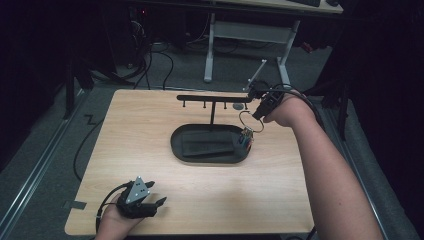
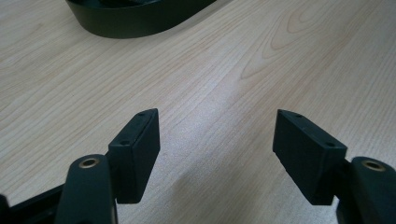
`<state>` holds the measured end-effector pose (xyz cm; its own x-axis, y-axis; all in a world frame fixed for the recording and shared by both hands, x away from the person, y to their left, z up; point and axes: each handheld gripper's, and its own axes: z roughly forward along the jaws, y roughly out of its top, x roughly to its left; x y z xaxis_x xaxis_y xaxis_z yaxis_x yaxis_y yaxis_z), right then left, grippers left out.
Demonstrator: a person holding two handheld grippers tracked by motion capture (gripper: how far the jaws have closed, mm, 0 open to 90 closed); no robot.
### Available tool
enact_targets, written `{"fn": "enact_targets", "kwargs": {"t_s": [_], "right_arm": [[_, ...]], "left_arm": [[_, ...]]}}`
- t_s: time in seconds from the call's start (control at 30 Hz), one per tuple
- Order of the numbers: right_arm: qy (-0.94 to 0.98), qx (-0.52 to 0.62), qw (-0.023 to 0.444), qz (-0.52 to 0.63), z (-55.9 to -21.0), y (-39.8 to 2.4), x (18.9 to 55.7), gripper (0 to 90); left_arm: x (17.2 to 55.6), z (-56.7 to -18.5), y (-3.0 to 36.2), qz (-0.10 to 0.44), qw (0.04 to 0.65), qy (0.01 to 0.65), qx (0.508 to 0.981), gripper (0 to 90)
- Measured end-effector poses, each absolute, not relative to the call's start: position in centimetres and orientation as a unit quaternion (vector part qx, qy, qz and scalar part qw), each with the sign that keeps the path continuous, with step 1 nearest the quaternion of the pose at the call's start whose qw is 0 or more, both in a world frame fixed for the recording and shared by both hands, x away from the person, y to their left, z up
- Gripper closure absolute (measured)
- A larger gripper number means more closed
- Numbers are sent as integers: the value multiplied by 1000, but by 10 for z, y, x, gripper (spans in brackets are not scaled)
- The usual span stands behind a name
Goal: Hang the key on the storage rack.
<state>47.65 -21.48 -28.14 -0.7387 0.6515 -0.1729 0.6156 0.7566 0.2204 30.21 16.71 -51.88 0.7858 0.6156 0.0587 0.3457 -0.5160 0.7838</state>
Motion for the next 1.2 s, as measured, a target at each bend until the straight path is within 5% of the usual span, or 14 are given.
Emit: {"fn": "enact_targets", "kwargs": {"t_s": [0.97,1.2], "right_arm": [[910,384,132,80,-310,-220,532,873],[905,388,156,81,-308,-219,534,803]], "left_arm": [[302,-520,172,165,397,286,856,324],[302,-521,171,165,396,286,857,324]]}}
